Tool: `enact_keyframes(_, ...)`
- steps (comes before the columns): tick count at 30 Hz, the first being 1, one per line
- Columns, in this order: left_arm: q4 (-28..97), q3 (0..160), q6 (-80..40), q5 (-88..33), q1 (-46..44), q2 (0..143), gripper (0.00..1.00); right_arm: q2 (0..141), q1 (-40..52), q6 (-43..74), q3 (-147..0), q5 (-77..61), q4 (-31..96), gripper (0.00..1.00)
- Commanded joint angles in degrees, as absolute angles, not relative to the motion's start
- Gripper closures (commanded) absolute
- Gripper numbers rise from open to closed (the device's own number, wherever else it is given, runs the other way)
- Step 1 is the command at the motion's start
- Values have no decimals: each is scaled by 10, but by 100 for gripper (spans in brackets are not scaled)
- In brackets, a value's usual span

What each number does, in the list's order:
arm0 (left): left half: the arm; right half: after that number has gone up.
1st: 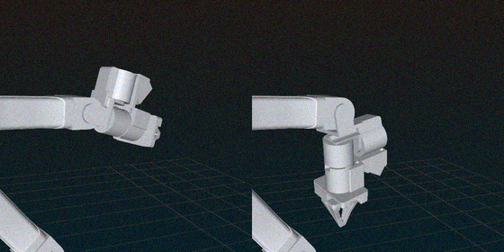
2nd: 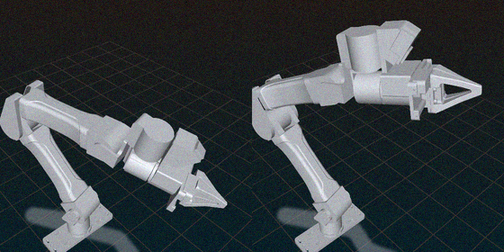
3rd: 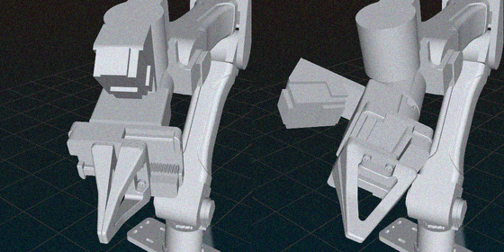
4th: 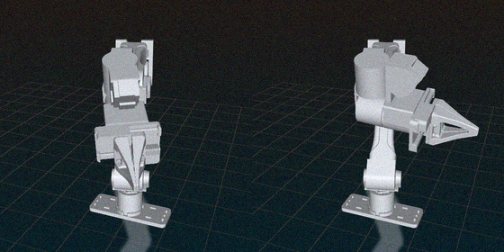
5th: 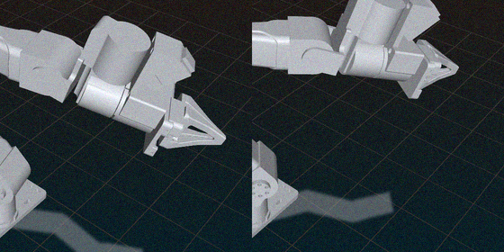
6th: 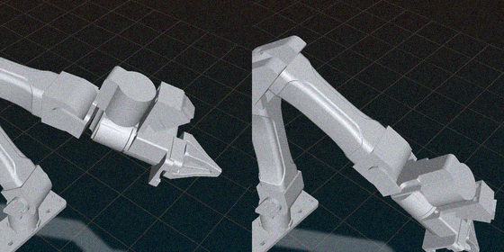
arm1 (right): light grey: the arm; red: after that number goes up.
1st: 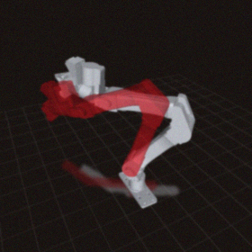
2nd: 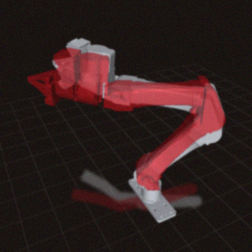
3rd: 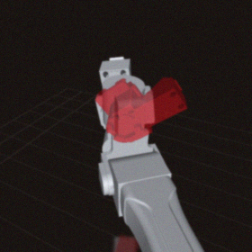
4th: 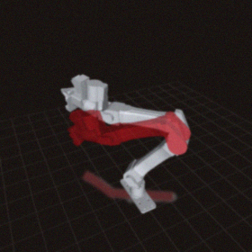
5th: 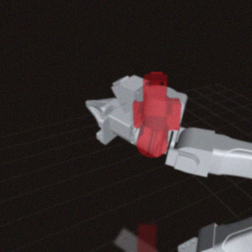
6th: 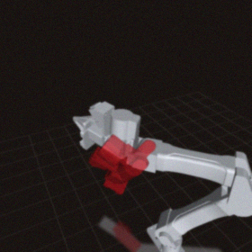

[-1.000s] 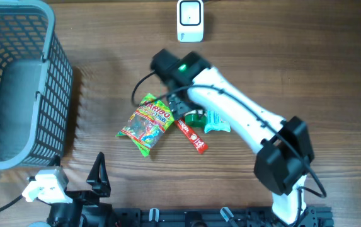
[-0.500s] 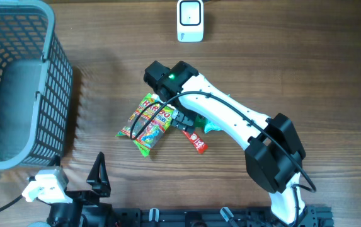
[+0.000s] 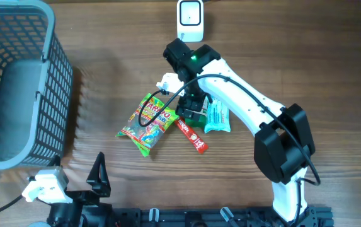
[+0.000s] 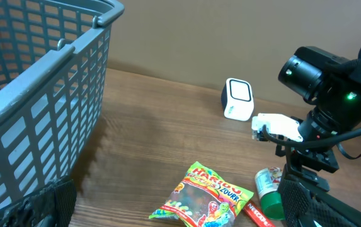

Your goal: Scan the item barcode

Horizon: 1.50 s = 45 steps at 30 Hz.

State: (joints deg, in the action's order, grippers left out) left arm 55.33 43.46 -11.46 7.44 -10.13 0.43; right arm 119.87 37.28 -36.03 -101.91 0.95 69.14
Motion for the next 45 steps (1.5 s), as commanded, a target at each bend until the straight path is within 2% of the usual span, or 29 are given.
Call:
enact_keyframes(1, 552, 433, -109, 70, -105, 4, 0, 1239, 374, -378, -1016, -25, 697, 0)
enact_keyframes(13, 552, 433, -109, 70, -105, 4, 0, 1282, 367, -362, -1015, -1, 711, 0)
enact_keyframes(25, 552, 433, -109, 70, -105, 4, 0, 1282, 342, -325, -962, -3, 643, 0)
enact_keyframes(26, 552, 433, -109, 70, -105, 4, 0, 1282, 342, -324, -962, -2, 640, 1)
enact_keyframes(28, 552, 433, -109, 70, -105, 4, 0, 1282, 342, -319, -962, -1, 634, 14)
enact_keyframes(29, 552, 433, -109, 70, -105, 4, 0, 1282, 342, -305, -962, -1, 626, 27)
enact_keyframes(30, 552, 433, -109, 70, -105, 4, 0, 1282, 342, -287, -962, -1, 620, 36)
enact_keyframes(32, 552, 433, -109, 70, -105, 4, 0, 1282, 342, -246, -962, -1, 613, 41)
enact_keyframes(37, 552, 433, -109, 70, -105, 4, 0, 1282, 342, -134, -967, -49, 613, 41)
enact_keyframes(45, 552, 433, -109, 70, -105, 4, 0, 1282, 338, 127, -1037, -259, 627, 38)
